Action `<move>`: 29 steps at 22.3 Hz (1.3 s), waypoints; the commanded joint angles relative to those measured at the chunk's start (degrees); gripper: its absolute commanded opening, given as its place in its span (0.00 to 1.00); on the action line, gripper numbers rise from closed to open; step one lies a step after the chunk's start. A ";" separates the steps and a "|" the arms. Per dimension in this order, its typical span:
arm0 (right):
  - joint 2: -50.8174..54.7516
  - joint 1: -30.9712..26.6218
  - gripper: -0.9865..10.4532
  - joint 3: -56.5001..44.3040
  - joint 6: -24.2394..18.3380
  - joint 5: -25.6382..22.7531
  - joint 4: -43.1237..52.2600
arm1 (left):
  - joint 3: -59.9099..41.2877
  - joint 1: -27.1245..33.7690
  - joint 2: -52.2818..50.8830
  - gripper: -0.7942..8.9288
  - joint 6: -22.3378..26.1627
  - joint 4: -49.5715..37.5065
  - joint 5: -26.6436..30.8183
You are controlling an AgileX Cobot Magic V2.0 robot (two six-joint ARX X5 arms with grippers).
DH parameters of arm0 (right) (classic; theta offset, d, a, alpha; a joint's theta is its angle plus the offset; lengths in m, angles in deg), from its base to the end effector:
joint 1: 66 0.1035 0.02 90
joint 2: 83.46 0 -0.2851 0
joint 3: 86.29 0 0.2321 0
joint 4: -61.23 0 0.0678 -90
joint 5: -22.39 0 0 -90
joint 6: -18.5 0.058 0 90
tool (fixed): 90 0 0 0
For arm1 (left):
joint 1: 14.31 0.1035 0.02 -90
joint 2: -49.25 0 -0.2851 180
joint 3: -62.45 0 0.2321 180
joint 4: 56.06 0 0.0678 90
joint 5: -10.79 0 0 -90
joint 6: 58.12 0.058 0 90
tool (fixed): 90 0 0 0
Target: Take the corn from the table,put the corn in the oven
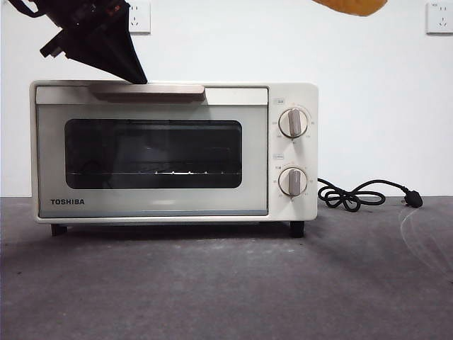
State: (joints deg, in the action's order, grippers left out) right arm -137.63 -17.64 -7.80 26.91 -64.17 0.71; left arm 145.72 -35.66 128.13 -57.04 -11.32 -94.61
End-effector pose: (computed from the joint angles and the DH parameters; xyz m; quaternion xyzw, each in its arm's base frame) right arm 0.1077 0.1264 0.3560 -0.0557 0.3168 0.3930 0.8614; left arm 0.2652 -0.1202 0.3209 0.0263 0.3416 -0.2991 0.8906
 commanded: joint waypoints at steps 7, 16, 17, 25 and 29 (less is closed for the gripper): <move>0.07 0.07 0.08 -0.33 0.61 -0.04 0.20 | -0.44 -0.09 0.55 0.08 0.68 4.39 1.51; 0.07 0.07 0.08 -0.33 0.61 -0.04 0.72 | -0.44 -0.68 0.55 0.08 2.32 16.28 1.51; 0.07 0.07 0.08 -0.33 0.61 -0.04 0.72 | -0.44 -0.90 0.55 0.08 2.54 17.46 1.53; 0.07 0.07 0.08 -0.33 0.63 -0.04 0.55 | -0.44 -4.09 0.52 0.08 3.65 22.49 1.51; 0.07 0.07 0.08 -0.33 0.63 -0.02 0.55 | -0.44 -6.86 0.31 0.08 3.65 23.39 1.53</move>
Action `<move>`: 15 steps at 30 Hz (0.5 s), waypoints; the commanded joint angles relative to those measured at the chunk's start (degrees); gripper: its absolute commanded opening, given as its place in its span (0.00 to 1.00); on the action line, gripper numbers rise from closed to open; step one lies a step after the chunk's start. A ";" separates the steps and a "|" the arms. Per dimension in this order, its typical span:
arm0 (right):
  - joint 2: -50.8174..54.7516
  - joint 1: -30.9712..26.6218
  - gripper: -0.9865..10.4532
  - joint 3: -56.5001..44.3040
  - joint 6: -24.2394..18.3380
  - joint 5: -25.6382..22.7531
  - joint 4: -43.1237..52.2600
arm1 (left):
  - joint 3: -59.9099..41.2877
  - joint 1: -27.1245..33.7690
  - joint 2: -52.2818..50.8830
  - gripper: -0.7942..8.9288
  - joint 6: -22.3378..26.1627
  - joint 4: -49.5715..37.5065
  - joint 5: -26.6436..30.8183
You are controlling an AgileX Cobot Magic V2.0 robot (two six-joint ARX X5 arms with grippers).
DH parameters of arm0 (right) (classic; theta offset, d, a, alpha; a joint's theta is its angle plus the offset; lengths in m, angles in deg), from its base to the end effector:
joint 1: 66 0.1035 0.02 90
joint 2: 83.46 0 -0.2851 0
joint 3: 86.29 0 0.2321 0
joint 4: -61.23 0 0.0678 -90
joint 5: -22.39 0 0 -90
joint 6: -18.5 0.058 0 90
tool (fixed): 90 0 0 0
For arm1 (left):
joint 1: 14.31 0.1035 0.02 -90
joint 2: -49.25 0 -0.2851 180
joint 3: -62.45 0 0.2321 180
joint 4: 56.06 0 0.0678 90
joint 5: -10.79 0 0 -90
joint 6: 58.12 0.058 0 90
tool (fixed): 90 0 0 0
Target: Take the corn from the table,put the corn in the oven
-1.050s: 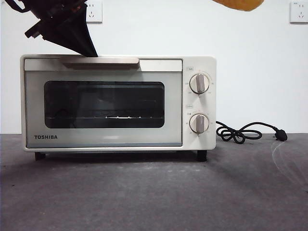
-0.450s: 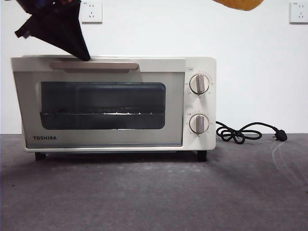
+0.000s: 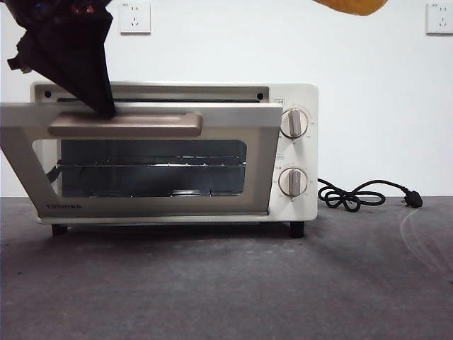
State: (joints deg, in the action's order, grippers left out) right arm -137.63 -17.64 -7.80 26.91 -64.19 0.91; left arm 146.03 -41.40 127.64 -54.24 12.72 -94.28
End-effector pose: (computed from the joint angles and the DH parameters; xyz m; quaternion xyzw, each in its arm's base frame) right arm 0.1079 0.1266 0.3564 -0.0551 0.3152 0.3932 0.8620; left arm 0.2147 -0.1267 0.2929 0.0820 0.5133 -0.3233 0.7907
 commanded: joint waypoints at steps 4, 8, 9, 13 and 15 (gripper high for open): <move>0.07 0.07 0.08 -0.33 0.63 0.00 0.33 | -0.74 -3.91 -0.50 0.08 0.61 -0.68 1.20; 0.07 0.07 0.08 -0.33 0.63 0.00 0.31 | -0.74 -6.12 -3.13 0.08 -0.55 -0.66 1.22; 0.07 0.07 0.08 -0.33 0.63 0.02 0.31 | -0.74 -6.60 -4.07 0.08 -0.72 -0.68 1.22; 0.07 0.07 0.08 -0.33 0.63 0.02 0.33 | -0.74 -7.96 -9.27 0.08 -1.73 -0.70 1.44; 0.02 0.07 0.08 -0.33 0.61 0.22 0.44 | -0.74 -8.17 -13.27 0.08 -2.27 -0.72 1.88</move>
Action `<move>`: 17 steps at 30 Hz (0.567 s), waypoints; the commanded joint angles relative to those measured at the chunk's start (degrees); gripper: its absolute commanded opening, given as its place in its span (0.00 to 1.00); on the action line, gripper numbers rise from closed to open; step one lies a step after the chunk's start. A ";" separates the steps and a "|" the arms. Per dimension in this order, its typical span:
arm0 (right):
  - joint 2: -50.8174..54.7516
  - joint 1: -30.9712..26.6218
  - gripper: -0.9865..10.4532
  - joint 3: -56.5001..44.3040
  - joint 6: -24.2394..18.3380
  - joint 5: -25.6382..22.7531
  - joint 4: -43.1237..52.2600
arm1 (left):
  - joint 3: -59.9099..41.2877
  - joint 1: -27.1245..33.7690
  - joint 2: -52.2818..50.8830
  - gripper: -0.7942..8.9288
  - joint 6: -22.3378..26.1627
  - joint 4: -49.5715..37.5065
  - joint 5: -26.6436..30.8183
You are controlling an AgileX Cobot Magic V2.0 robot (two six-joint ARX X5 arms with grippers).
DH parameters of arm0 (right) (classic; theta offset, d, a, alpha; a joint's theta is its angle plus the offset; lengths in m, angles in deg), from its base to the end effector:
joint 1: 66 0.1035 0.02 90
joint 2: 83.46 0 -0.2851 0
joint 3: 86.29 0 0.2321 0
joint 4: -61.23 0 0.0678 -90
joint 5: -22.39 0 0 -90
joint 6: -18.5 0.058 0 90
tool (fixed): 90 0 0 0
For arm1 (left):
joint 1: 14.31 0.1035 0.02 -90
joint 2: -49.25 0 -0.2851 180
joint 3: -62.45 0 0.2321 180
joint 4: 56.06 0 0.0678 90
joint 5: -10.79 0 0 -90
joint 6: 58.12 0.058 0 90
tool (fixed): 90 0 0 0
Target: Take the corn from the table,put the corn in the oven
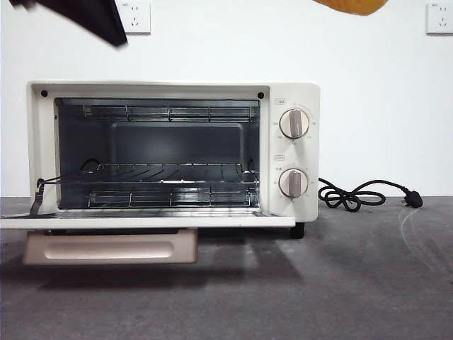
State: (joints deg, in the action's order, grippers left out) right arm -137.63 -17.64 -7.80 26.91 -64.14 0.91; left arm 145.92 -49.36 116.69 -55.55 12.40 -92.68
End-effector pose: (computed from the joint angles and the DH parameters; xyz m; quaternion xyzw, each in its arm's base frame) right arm 0.1079 0.1266 0.3564 -0.0549 0.3153 0.3936 0.8618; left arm 0.1637 -0.1313 0.3324 0.1010 0.4256 -0.3783 0.8159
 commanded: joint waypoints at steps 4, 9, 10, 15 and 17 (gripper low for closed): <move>-0.76 0.09 0.08 -0.33 0.17 1.62 3.06 | -0.63 -0.20 -10.80 0.08 -1.14 -1.53 3.19; -2.40 1.55 0.08 -0.33 -0.39 4.02 9.51 | -0.63 -0.20 -17.51 0.08 -1.49 -2.51 6.08; -2.97 2.32 0.08 -0.33 -0.72 4.02 11.17 | -0.63 -0.20 -18.82 0.08 -1.51 -2.32 6.95; -6.49 6.54 0.08 -0.33 -1.90 3.74 20.09 | -1.42 -0.13 -24.61 0.08 -2.19 -0.72 11.41; -7.93 8.00 0.08 -0.33 -2.89 2.86 22.99 | -3.17 -0.13 -27.04 0.08 -2.67 -0.74 12.63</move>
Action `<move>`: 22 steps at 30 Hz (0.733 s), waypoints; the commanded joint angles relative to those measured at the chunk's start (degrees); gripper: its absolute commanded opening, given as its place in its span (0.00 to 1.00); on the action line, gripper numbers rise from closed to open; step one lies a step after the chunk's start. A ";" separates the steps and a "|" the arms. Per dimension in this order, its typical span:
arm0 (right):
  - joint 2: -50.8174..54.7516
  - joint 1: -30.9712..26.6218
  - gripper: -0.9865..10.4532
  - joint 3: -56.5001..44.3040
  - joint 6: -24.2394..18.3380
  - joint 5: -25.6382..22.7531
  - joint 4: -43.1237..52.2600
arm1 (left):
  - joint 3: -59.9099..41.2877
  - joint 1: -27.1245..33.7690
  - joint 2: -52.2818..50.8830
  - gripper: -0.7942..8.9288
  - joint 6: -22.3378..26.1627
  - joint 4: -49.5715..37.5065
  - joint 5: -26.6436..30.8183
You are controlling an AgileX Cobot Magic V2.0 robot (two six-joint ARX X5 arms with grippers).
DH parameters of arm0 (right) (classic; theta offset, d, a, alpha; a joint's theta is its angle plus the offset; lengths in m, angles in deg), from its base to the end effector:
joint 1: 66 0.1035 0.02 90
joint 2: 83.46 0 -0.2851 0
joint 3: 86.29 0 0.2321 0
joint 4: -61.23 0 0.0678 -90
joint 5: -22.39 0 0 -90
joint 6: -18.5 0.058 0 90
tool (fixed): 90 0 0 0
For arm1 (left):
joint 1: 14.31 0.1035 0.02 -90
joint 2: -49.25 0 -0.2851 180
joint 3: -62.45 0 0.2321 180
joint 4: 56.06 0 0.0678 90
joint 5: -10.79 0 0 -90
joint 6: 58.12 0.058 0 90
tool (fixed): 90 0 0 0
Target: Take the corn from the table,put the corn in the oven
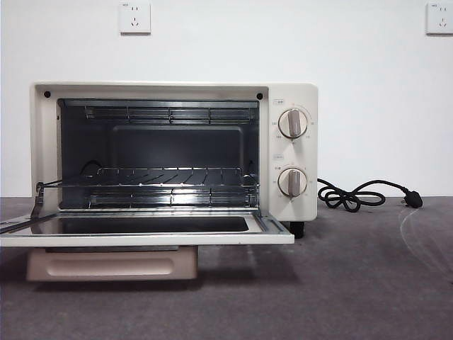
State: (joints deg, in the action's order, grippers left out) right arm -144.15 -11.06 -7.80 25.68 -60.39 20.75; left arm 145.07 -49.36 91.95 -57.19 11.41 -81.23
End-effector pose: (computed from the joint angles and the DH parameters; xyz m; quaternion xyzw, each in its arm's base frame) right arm 0.1187 0.1819 0.3747 -0.0268 0.2112 0.4939 0.8431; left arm 0.0807 -0.0591 0.3876 0.0752 0.2258 -0.3106 0.9203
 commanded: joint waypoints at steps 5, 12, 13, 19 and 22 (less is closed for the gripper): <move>-5.49 4.46 0.08 -0.33 -5.05 -5.22 8.74 | -11.45 -0.13 -10.99 0.07 -3.26 0.26 5.16; -11.74 4.68 0.08 -0.33 -14.49 -10.14 10.80 | -21.62 -0.13 -21.51 0.07 -5.75 0.35 5.16; -12.96 4.68 0.08 -0.33 -16.28 -11.34 11.23 | -22.45 -0.13 -22.75 0.07 -6.27 0.33 5.01; -19.58 4.68 0.08 -0.33 -24.02 -15.89 14.62 | -23.67 -0.15 -26.64 0.07 -7.23 0.15 5.84; -22.88 4.68 0.08 -0.33 -27.23 -19.96 16.20 | -23.67 -0.15 -27.19 0.07 -7.76 0.33 8.15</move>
State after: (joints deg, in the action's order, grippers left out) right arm -165.81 -6.45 -7.80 1.95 -79.05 36.14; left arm 121.94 -49.36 65.11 -64.03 12.18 -73.78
